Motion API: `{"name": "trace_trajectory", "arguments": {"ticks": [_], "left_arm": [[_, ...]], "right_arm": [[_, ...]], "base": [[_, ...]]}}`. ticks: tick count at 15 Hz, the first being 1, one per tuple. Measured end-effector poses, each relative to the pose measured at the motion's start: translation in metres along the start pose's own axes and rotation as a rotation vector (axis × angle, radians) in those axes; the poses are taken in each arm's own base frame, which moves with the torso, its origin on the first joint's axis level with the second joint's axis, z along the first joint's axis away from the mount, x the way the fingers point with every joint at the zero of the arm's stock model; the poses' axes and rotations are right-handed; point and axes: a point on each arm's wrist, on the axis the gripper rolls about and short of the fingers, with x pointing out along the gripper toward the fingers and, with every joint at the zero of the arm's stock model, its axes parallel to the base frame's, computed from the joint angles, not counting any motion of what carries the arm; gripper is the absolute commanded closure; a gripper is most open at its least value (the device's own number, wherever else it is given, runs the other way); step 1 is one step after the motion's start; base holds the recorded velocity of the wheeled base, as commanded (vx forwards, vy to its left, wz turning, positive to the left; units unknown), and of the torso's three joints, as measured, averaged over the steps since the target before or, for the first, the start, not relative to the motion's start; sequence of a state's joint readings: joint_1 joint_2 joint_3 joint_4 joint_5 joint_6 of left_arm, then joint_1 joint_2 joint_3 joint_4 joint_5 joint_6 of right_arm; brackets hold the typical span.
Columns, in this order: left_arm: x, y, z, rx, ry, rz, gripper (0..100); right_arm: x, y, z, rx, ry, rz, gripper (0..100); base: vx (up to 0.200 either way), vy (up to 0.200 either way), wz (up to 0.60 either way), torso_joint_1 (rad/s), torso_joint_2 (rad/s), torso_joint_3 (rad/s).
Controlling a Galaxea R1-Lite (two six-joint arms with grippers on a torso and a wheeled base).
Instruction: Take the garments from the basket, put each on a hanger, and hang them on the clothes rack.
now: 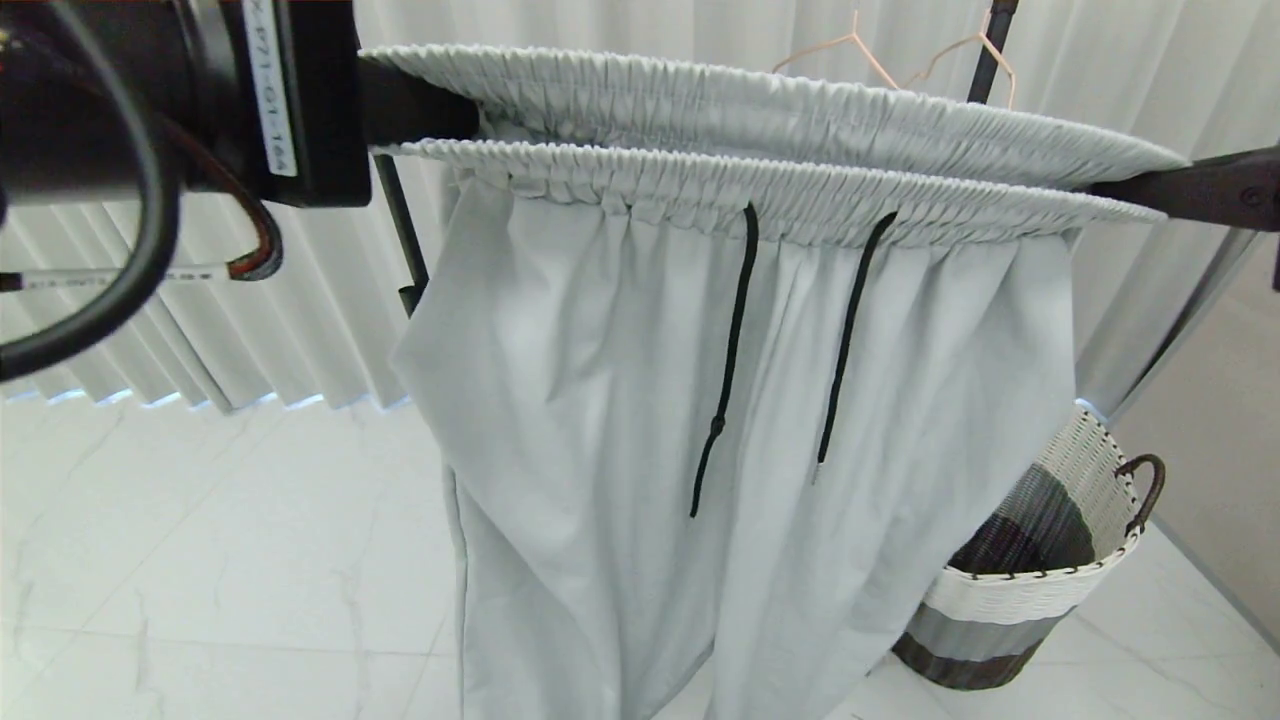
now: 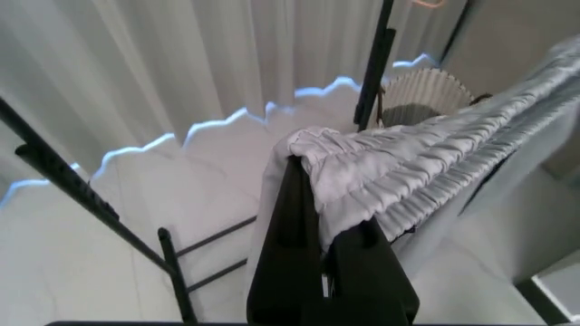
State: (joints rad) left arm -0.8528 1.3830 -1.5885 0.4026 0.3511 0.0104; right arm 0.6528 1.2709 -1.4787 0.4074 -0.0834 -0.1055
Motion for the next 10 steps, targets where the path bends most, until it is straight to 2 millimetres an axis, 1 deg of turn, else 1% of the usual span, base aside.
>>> {"name": "trace_trajectory", "arguments": {"ticks": [2,4,10], "left_arm": [[0.012,-0.004,-0.003,0.006,0.023,0.003,100],[0.018,-0.009,-0.009,0.02,0.051,-0.006,100],[0.02,-0.01,-0.013,0.029,0.068,-0.01,100]], "right_arm": [[-0.01,-0.001,0.002,0.001,-0.013,0.001,100],[-0.013,0.003,-0.004,-0.006,0.015,0.024,100],[-0.018,0.004,-0.005,-0.006,0.008,0.034,100]], "base": [[0.0,0.0,0.0,0.0,0.0,0.0],[0.0,0.0,0.0,0.0,0.0,0.0],[0.0,0.0,0.0,0.0,0.0,0.0]]}}
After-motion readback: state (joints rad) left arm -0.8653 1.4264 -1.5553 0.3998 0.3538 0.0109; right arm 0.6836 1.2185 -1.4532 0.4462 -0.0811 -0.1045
